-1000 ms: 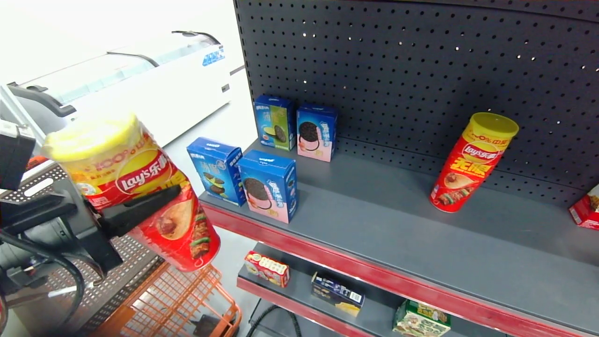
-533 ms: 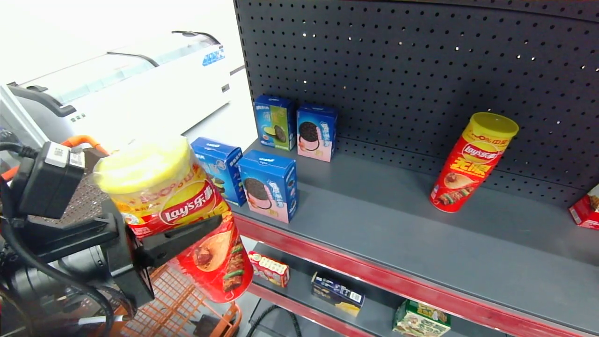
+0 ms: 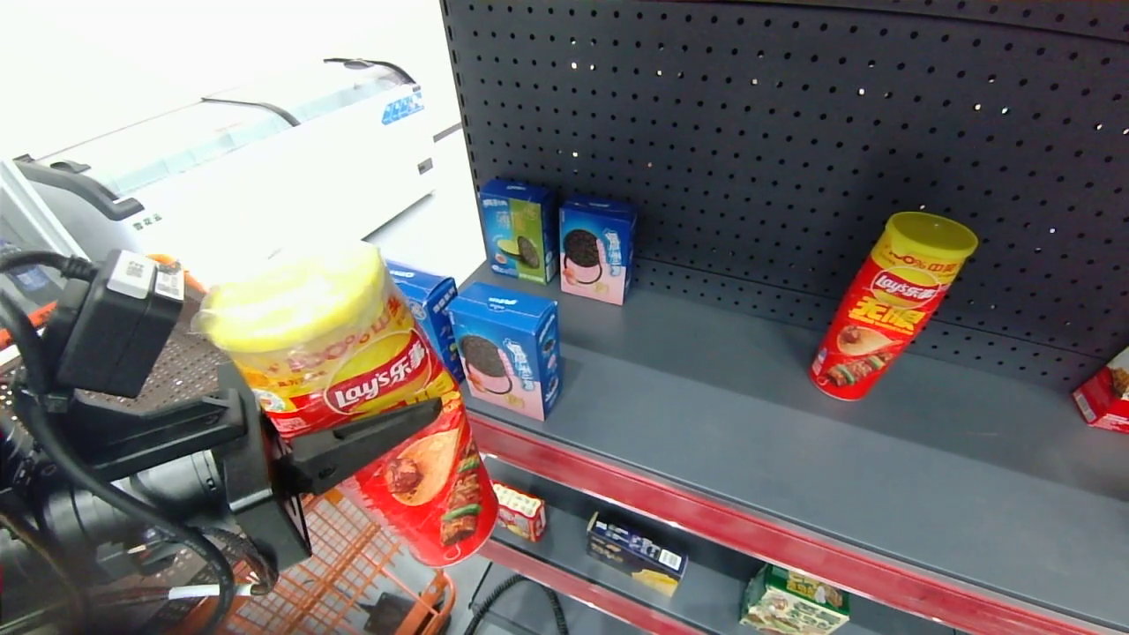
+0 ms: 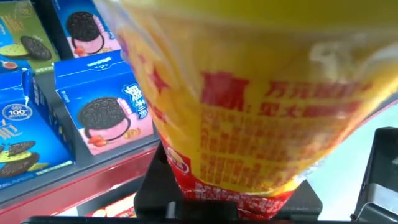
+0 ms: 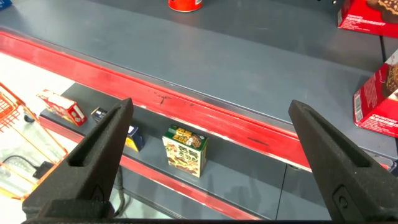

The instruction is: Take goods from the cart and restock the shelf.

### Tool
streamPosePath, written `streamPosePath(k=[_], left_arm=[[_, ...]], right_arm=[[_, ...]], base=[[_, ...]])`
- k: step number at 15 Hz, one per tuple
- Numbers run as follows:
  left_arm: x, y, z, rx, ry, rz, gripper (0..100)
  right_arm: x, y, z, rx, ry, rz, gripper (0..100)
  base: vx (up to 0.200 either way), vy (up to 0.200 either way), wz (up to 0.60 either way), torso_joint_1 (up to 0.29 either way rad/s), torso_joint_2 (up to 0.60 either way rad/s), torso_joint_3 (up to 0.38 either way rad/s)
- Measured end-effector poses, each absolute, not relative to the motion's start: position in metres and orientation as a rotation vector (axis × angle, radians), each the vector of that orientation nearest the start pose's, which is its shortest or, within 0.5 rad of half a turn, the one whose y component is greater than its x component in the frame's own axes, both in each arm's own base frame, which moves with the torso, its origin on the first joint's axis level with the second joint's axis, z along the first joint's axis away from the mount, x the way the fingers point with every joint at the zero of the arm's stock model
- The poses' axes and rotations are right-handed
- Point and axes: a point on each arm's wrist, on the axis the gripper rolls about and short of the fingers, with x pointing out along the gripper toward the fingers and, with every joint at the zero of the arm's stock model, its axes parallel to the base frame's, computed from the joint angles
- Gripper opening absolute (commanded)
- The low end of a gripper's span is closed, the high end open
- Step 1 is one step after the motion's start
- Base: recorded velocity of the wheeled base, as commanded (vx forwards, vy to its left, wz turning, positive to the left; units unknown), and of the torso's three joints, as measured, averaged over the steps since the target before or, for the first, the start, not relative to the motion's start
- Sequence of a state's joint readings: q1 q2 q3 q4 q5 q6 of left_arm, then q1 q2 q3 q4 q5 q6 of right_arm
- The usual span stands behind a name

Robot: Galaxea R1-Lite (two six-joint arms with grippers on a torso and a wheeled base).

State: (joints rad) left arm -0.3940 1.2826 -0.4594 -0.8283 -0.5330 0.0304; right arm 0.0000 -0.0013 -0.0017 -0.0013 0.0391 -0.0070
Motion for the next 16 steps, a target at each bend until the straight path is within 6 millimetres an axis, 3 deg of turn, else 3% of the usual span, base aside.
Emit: streamPosePath(k=[9,16], left_arm=[[0.185,-0.089,0.214,0.029,-0.012,-0.927,0],[0.188,-0.090,0.216,0.029,-0.014,-0.923,0]], right_arm=[[-0.023,0.001,0.076,-0.009,-0.005,0.040,100],[-0.023,0.001,0.076,-0.007,-0.004,0.040,100]], base=[[0.000,0.000,-0.60,0.003,0.00,0.000],[0.000,0.000,0.00,0.000,0.00,0.000]])
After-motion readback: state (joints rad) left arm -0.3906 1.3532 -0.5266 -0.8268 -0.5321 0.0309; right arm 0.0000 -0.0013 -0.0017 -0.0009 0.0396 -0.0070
